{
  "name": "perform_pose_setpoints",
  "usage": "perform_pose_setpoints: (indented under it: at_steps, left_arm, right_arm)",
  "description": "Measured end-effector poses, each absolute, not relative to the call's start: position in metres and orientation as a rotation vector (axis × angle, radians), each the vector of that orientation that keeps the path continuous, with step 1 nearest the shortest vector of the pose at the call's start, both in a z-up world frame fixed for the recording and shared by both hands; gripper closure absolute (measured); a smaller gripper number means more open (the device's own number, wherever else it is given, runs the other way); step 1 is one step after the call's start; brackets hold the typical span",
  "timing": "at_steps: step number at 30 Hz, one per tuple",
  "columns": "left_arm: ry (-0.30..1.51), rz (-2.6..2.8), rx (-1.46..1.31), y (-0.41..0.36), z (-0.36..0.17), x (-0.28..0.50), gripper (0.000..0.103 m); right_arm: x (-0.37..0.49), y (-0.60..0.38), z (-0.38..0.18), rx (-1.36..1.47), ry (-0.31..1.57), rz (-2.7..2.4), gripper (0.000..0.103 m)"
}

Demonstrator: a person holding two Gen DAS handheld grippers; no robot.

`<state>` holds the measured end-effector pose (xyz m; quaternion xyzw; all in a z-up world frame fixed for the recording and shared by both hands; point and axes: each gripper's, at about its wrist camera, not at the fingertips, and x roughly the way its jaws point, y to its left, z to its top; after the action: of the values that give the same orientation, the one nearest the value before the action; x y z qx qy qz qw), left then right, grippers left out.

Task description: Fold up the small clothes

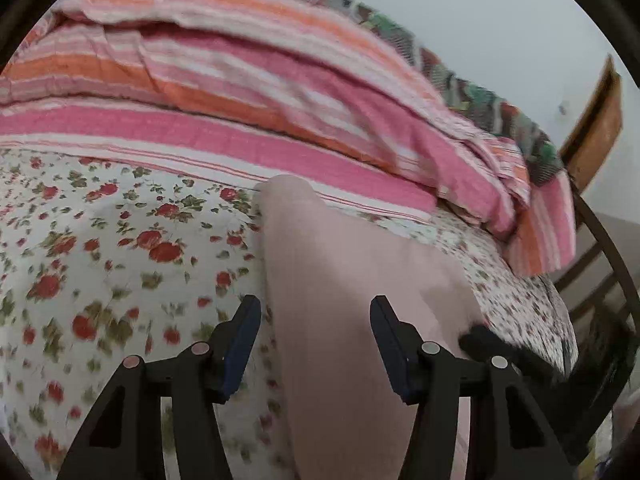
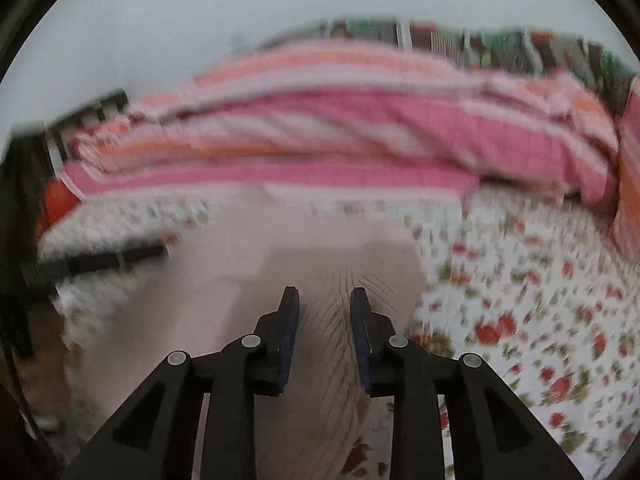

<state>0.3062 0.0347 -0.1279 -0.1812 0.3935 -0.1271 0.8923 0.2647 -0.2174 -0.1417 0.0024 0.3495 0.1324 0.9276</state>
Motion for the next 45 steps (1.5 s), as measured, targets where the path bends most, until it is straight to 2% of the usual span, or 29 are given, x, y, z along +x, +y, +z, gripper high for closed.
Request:
perform_pose_setpoints:
  at_steps: [5,6,7,8,9,10,12,15,21,23,24,25,26,28,32,45]
  left_arm:
    - [0.911,-0.297,-0.485,0.04,-0.154,0.355,0.05]
    - [0.915,-0.294,-0.49,0.039,-0.158,0.361,0.057]
    - [0.916,-0.29,-0.489,0.038,-0.161,0.367,0.069]
    - [0.91,-0.279,-0.484,0.037,-0.164,0.374,0.071]
    - [0.901,-0.263,-0.478,0.037,-0.164,0.377,0.077]
    - [0.891,-0.246,-0.472,0.036,-0.164,0.381,0.077]
    - [0.879,-0.23,-0.464,0.034,-0.162,0.388,0.077]
    - [0.878,-0.197,-0.408,0.028,-0.154,0.388,0.07]
    - [0.827,-0.237,-0.198,0.008,-0.125,0.354,0.072]
    - [0.787,-0.268,-0.134,-0.001,-0.116,0.337,0.071]
    - [0.773,-0.281,-0.114,-0.005,-0.114,0.329,0.067]
    - [0.769,-0.292,-0.11,-0.008,-0.115,0.324,0.066]
    - [0.777,-0.305,-0.107,-0.012,-0.118,0.321,0.066]
    - [0.787,-0.291,-0.051,-0.024,-0.133,0.316,0.065]
    - [0.685,-0.242,0.048,-0.037,-0.144,0.301,0.064]
    - [0.668,-0.223,0.011,-0.03,-0.148,0.299,0.054]
  right_arm:
    - [0.261,-0.233,-0.15,0.091,0.674,0.314,0.078]
    - [0.262,-0.233,-0.151,0.09,0.677,0.312,0.078]
    - [0.262,-0.233,-0.152,0.091,0.676,0.312,0.078]
    - [0.263,-0.233,-0.153,0.09,0.678,0.307,0.078]
    - [0.265,-0.233,-0.154,0.09,0.685,0.304,0.078]
    - [0.267,-0.234,-0.155,0.096,0.689,0.304,0.078]
    - [0.272,-0.235,-0.157,0.11,0.705,0.297,0.078]
    - [0.273,-0.233,-0.157,0.1,0.706,0.287,0.079]
    - [0.269,-0.244,-0.138,0.163,0.715,0.355,0.073]
    - [0.266,-0.25,-0.122,0.182,0.659,0.35,0.067]
    - [0.267,-0.249,-0.116,0.153,0.624,0.312,0.059]
    - [0.273,-0.247,-0.116,0.128,0.632,0.293,0.058]
    - [0.282,-0.244,-0.121,0.103,0.671,0.28,0.058]
    - [0.301,-0.239,-0.143,0.066,0.77,0.234,0.069]
    - [0.304,-0.245,-0.155,0.108,0.764,0.221,0.069]
    - [0.305,-0.243,-0.158,0.077,0.753,0.153,0.069]
